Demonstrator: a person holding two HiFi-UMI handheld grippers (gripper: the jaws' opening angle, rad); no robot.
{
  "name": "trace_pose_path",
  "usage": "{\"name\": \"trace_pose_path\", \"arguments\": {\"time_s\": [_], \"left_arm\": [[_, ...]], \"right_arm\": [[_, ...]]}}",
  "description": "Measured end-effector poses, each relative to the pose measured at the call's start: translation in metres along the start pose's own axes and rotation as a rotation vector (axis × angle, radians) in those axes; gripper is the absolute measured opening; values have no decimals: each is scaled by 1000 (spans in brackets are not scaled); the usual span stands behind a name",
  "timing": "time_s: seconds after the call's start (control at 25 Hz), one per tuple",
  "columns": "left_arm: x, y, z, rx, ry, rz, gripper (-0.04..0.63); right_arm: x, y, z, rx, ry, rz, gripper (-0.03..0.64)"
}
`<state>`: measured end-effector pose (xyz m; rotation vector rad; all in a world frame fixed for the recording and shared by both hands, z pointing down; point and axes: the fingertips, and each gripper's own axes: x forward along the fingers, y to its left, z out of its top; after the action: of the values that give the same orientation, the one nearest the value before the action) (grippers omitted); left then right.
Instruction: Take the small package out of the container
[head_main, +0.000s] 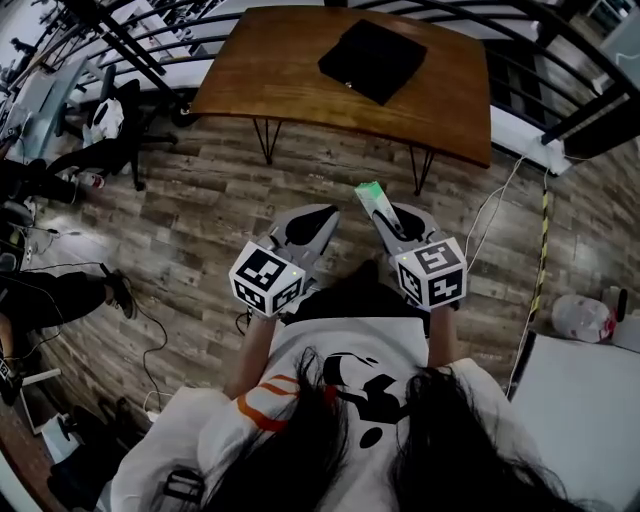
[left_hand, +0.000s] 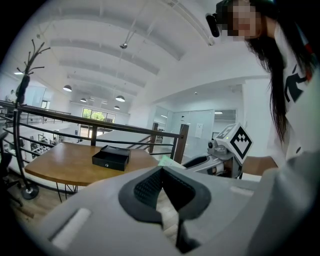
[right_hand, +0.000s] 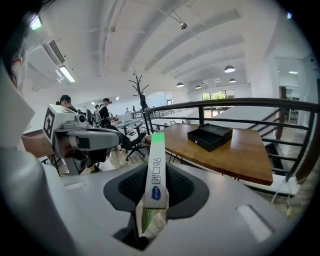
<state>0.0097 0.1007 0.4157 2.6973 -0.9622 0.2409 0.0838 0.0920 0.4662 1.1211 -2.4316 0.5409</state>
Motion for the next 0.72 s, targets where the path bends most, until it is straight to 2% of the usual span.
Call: {"name": "trace_pose_path", "arguments": {"time_s": [0.44,0.72], "left_arm": [[-63,-10,-24,2,0,-38,0],[-78,-16,-30,8,-14,-60,0]], "right_arm": [[-10,56,-19,12,0,-65,118],[-16,70,-27,6,-4,-95,118]]}}
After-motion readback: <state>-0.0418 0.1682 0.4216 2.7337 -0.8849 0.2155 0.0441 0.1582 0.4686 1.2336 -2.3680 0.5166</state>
